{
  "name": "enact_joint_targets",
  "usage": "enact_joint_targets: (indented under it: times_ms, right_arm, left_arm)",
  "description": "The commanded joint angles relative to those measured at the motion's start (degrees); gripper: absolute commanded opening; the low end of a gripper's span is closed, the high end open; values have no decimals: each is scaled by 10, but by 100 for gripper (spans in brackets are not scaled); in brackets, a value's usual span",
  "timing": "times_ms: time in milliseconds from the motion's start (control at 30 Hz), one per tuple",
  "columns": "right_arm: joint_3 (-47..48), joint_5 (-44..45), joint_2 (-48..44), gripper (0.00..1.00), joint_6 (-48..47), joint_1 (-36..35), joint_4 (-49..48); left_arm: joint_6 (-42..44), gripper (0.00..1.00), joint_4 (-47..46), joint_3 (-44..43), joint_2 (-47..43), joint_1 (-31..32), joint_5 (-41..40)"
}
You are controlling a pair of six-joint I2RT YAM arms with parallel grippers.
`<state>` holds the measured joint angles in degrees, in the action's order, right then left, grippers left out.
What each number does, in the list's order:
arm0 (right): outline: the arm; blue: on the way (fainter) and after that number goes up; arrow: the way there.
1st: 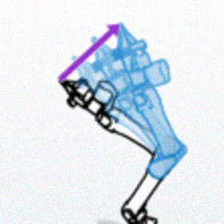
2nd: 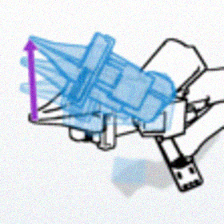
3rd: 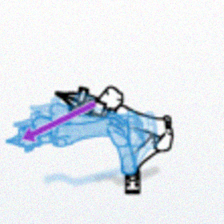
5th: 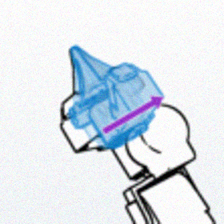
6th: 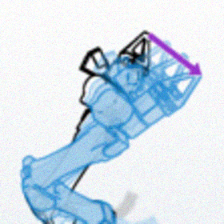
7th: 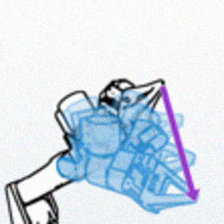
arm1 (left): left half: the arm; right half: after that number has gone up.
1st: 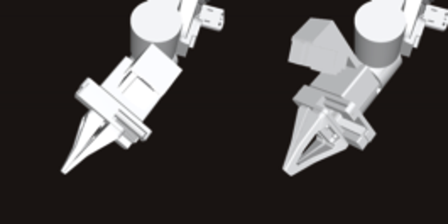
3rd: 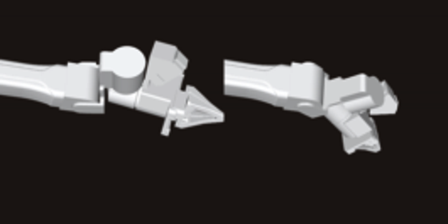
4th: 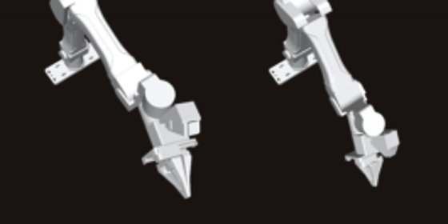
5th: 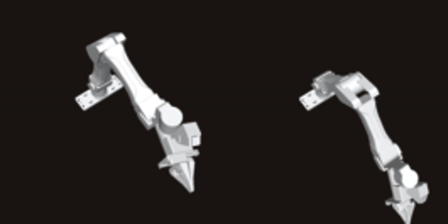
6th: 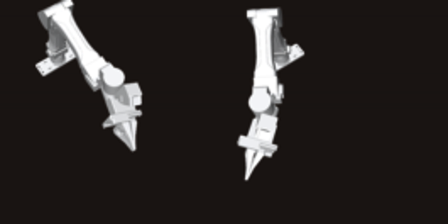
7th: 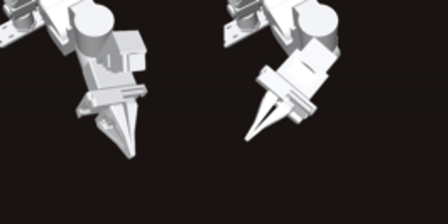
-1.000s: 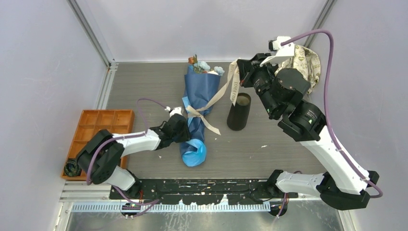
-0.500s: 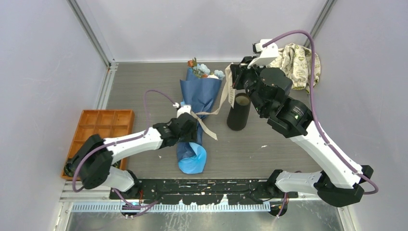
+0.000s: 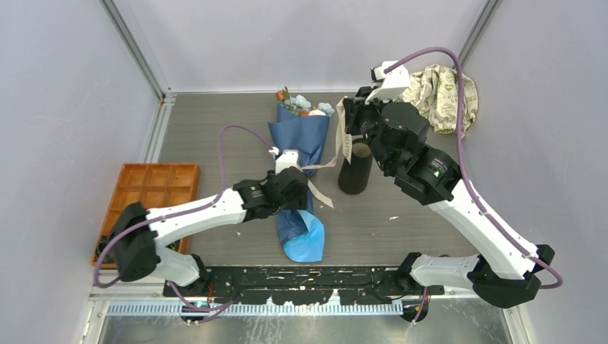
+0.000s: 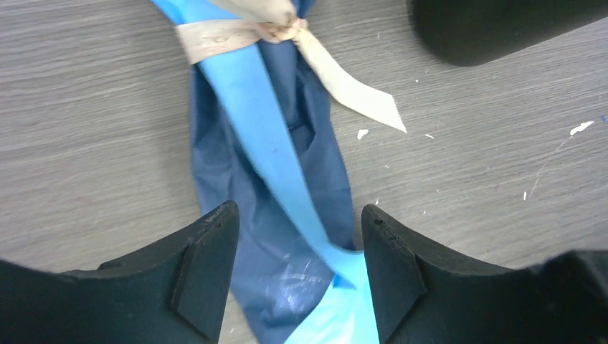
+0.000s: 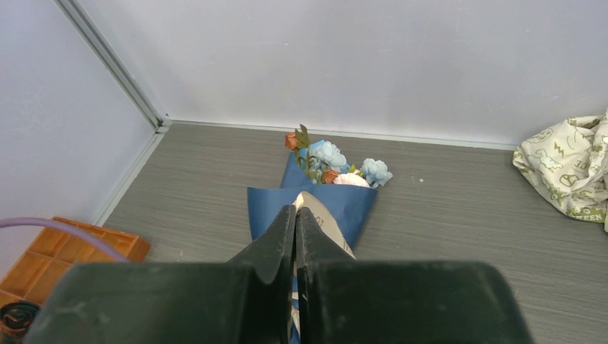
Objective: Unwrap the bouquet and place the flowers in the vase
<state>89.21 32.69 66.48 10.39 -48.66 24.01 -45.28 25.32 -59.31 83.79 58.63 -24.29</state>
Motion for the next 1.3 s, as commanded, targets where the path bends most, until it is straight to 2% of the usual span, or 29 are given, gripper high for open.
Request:
enact_joint_targets:
  times_ms: [0, 100, 233, 333, 533, 867, 1067, 1267]
  right_arm:
    - [-3, 2, -12, 7, -8, 1, -35]
    - [-4, 0, -8, 7, -7, 1, -36]
    - [-8, 0, -9, 7, -6, 1, -41]
    - [-3, 0, -8, 7, -9, 1, -40]
    - [3, 5, -14, 7, -17, 1, -37]
    - [-9, 11, -20, 8, -26, 2, -50]
    - [-10, 10, -17, 8, -28, 4, -51]
    - [-21, 19, -25, 8, -33, 6, -57]
  left_arm:
    - [-49, 64, 131, -18, -83, 3, -50]
    - [-59, 66, 140, -6, -127, 4, -36]
    - [-45, 71, 23, 28, -151, 5, -4]
    - [-30, 72, -74, 23, -115, 4, 25]
    - [-10, 66, -120, -50, 21, 5, 41]
    - [10, 61, -102, -95, 132, 5, -46]
    - [19, 59, -94, -140, 202, 5, -53]
    - [7, 55, -60, -161, 235, 4, -66]
